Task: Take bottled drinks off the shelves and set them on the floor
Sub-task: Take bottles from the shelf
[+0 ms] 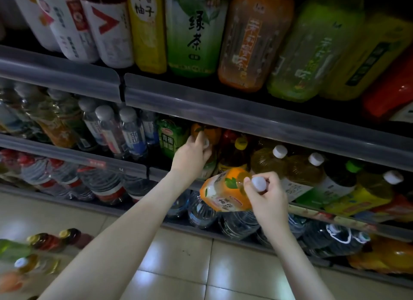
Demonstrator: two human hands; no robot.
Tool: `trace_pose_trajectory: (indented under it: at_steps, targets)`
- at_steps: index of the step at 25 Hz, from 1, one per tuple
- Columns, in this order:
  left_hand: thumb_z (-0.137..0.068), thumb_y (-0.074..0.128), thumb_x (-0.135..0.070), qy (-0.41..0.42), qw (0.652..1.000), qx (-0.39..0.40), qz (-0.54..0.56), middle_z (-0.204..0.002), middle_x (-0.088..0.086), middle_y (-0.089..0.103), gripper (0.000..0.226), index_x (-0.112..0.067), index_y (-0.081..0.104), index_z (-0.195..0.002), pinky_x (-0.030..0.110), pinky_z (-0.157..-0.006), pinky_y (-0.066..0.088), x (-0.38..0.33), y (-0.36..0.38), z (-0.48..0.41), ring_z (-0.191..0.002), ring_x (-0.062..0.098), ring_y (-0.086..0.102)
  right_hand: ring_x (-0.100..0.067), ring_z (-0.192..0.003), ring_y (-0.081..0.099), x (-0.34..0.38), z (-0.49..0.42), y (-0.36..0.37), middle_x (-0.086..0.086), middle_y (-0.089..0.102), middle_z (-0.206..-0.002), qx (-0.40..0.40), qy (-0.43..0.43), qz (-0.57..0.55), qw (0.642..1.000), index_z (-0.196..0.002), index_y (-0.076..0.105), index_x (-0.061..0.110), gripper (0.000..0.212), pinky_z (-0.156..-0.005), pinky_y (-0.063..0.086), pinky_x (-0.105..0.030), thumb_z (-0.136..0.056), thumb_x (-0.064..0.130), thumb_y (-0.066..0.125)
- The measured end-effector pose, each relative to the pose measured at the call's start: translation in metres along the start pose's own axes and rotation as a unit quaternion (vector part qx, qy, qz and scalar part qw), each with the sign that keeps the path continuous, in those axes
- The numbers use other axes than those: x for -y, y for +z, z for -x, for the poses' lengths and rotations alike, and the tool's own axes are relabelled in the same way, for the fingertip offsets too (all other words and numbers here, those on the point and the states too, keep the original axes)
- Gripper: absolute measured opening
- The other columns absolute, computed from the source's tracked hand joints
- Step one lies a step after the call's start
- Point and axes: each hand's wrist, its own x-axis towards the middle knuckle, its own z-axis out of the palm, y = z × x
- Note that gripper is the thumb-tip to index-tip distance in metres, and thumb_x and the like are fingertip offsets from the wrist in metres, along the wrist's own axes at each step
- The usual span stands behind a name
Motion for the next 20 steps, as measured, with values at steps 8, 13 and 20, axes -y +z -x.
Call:
trace_pose_trajectory:
  at_steps: [8,13,20]
  targets:
    - [-0.091,0.049,-0.035,0.086,0.973,-0.207,0.053,-0.066,0.005,0.056,0.026,-0.009,0.048,-0.088,0.019,-0.040,0.032,0.030,-0.042,0.046,-0.047,0.017,0.049,-0.004,-0.078,0.052,0.014,-0.002,0.005,0.011,0.054,-0.083,-0.018,0.018,-0.026,0.999,-0.089,0.051,0.021,0.016,-0.060,0.038,-0.023,-0.087,0.021,0.067]
    - [-0.088,0.048,-0.041,0.024,0.980,-0.191,0.054,-0.065,0.000,0.056,0.029,-0.013,0.048,-0.086,0.029,-0.040,0.042,0.050,-0.078,0.075,-0.049,0.019,0.053,-0.006,-0.075,0.055,0.044,-0.012,0.027,0.010,0.057,-0.083,0.014,-0.039,-0.026,0.999,-0.091,0.050,0.024,0.014,-0.063,0.043,-0.025,-0.089,0.028,0.063]
    - [-0.085,0.048,-0.041,-0.027,0.984,-0.176,0.020,-0.060,-0.008,0.046,0.022,-0.022,0.037,-0.084,0.015,-0.045,0.026,0.081,-0.084,0.101,-0.049,0.012,0.045,-0.019,-0.092,0.056,0.059,-0.042,0.086,0.005,0.058,-0.096,0.035,-0.143,0.043,0.988,-0.104,0.057,0.010,0.022,-0.078,0.039,-0.026,-0.091,0.026,0.063]
